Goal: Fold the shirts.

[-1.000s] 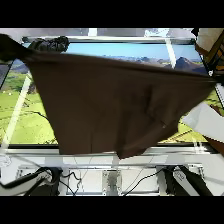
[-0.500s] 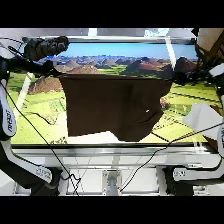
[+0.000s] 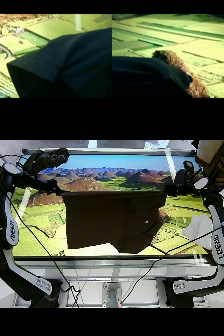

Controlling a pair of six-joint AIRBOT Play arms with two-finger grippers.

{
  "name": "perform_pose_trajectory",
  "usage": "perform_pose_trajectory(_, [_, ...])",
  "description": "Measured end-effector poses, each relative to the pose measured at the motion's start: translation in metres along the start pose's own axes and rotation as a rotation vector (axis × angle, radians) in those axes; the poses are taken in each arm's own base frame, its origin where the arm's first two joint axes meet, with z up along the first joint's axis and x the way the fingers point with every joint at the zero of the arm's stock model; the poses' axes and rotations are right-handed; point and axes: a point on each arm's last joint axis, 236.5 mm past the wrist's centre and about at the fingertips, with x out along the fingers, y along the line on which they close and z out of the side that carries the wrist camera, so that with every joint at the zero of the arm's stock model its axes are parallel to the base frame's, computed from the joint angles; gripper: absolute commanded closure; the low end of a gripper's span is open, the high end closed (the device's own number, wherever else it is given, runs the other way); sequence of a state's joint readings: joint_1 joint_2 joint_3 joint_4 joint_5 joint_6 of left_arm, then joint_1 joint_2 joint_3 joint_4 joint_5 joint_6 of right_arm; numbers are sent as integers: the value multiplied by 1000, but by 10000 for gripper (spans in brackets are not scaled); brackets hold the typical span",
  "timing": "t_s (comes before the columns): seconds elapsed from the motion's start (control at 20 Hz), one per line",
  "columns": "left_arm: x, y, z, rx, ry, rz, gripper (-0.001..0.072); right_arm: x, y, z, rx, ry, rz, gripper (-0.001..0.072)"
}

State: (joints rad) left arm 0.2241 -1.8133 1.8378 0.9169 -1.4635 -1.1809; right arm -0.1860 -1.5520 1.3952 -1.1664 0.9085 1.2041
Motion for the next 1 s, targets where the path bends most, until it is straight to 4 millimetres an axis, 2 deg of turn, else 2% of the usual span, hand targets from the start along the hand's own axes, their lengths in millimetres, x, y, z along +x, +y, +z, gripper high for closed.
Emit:
perform_pose_trajectory(0.1, [-4, -4, 2, 18, -9, 0, 699, 0, -4, -13, -30, 54, -20, 694])
perform_pose_trajectory(0.2, [-13, -6, 16, 36, -65, 21, 699, -4, -5, -10, -43, 53, -33, 694])
perform_pose_trajectory(0.3, [-29, -11, 38, 65, -145, 44, 697, -12, -5, 6, -52, 9, -39, 694])
perform_pose_trajectory(0.45, [-56, -17, 78, 106, -301, 91, 696, -28, -3, 47, -58, -119, -52, 674])
perform_pose_trajectory(0.5, [-62, -17, 88, 113, -343, 102, 696, -33, -3, 60, -55, -168, -57, 589])
perform_pose_trajectory(0.55, [-68, -16, 97, 119, -383, 120, 690, -38, -4, 74, -52, -220, -66, 405])
perform_pose_trajectory(0.6, [-73, -12, 104, 123, -412, 143, 658, -43, -6, 85, -53, -262, -78, 301])
perform_pose_trajectory(0.7, [-79, -12, 113, 126, -453, 152, 457, -50, -7, 103, -39, -337, -83, 286])
perform_pose_trajectory(0.75, [-81, -14, 115, 129, -462, 151, 406, -53, -7, 109, -35, -363, -84, 286])
perform_pose_trajectory(0.9, [-85, -12, 121, 132, -489, 162, 406, -59, -7, 121, -30, -413, -90, 288])
perform_pose_trajectory(0.95, [-85, -13, 121, 134, -490, 159, 406, -59, -6, 119, -32, -401, -85, 311])
perform_pose_trajectory(1.0, [-85, -14, 121, 134, -490, 158, 407, -59, -5, 115, -36, -381, -79, 411])
